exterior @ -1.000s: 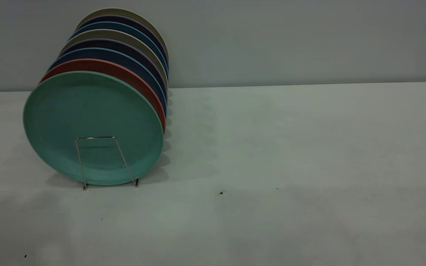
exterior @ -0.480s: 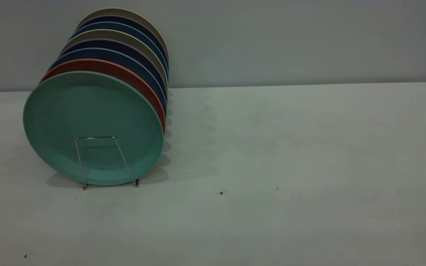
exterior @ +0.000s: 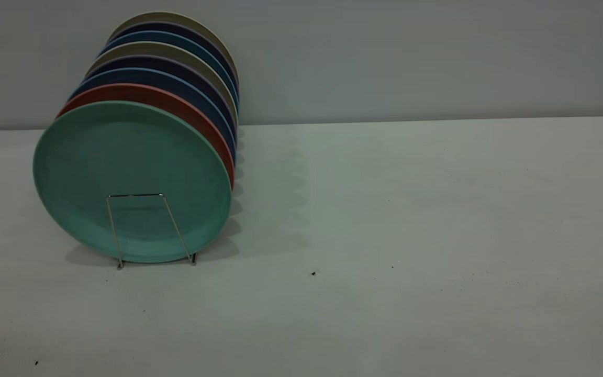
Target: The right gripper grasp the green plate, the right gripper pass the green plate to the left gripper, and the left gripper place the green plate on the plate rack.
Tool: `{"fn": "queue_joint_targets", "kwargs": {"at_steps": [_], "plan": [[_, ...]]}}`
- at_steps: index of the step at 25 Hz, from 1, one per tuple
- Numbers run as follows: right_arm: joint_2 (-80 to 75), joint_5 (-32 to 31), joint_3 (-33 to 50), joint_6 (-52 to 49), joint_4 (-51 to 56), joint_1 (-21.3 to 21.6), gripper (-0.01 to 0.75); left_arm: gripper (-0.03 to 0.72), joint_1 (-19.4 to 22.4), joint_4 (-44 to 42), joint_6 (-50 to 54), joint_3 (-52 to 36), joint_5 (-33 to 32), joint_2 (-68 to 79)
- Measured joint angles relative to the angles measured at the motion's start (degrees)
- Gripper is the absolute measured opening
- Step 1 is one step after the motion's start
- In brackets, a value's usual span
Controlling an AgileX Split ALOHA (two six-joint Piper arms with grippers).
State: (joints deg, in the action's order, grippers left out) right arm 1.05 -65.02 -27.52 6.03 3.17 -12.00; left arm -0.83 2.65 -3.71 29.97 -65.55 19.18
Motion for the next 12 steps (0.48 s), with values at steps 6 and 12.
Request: {"fn": "queue_joint_targets", "kwargs": {"at_steps": [6, 12], "plan": [[0.0, -0.04, 0.0, 0.0, 0.18, 0.0, 0.396, 0.484, 0.0, -0.15, -0.19, -2.07, 0.79, -7.38], [0.0, -0.04, 0.0, 0.0, 0.18, 0.0, 0.366, 0.484, 0.0, -0.15, -0.19, -2.12, 0.8, -10.55]]}}
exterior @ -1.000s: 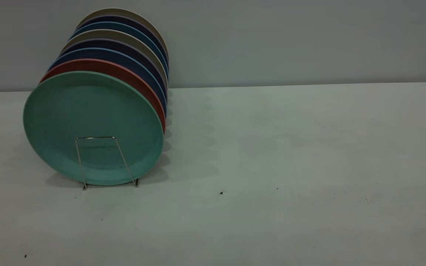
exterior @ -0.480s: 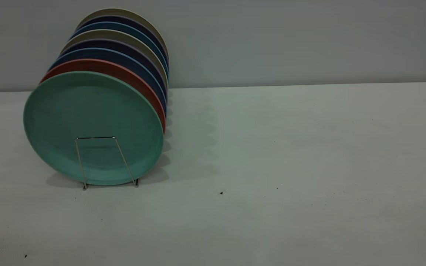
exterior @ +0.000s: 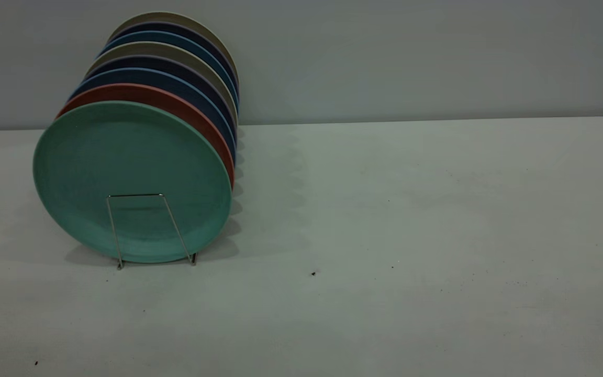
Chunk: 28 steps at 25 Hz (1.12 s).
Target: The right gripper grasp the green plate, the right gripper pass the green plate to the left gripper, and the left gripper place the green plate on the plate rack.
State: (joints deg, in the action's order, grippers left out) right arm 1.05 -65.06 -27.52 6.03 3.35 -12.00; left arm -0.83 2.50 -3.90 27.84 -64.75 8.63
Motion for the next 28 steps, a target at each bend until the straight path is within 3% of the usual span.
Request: {"fn": "queue_joint_targets", "kwargs": {"at_steps": [9, 14, 28], "plan": [[0.0, 0.0, 0.0, 0.0, 0.13, 8.91, 0.314, 0.484, 0.24, 0.0, -0.03, 0.0, 0.0, -1.82], [0.0, 0.0, 0.0, 0.0, 0.18, 9.23, 0.283, 0.484, 3.01, 0.05, -0.07, 0.0, 0.0, -7.27], [0.0, -0.01, 0.11, 0.0, 0.17, 9.23, 0.239, 0.484, 3.0, 0.05, -0.07, 0.0, -0.11, -9.9]]}}
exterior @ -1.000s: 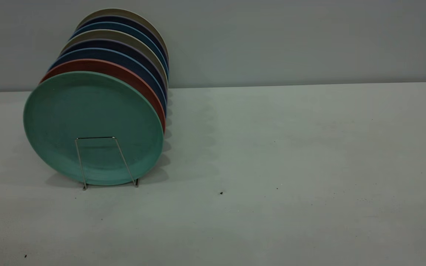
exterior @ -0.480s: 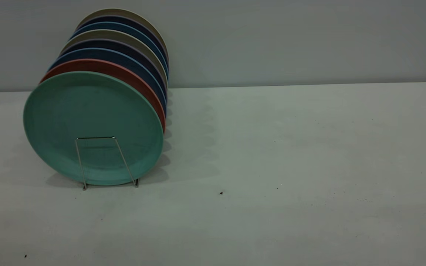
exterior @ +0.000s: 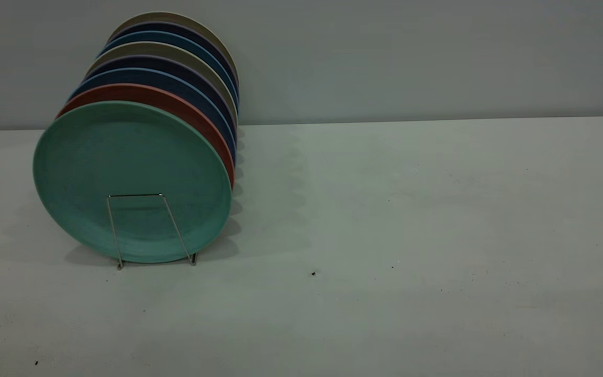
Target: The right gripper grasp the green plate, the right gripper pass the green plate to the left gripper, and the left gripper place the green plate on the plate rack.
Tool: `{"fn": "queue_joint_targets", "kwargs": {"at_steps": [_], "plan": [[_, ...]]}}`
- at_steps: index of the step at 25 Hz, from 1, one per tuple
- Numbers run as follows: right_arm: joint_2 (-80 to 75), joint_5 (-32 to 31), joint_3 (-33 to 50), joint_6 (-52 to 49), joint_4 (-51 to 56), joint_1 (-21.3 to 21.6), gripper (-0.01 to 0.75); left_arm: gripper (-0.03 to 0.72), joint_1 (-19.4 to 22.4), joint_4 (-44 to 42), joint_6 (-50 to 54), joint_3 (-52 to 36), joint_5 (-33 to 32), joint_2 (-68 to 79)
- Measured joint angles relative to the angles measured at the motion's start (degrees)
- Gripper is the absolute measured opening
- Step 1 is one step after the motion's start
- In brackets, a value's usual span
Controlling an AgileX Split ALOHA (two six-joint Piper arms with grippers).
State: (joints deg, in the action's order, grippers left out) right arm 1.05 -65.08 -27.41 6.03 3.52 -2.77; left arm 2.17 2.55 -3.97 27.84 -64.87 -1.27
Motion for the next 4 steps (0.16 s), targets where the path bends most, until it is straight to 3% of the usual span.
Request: {"fn": "queue_joint_targets", "kwargs": {"at_steps": [4], "plan": [[0.0, -0.05, 0.0, 0.0, 0.0, 0.0, 0.239, 0.484, 0.0, 0.0, 0.0, 0.0, 0.0, 0.0]]}}
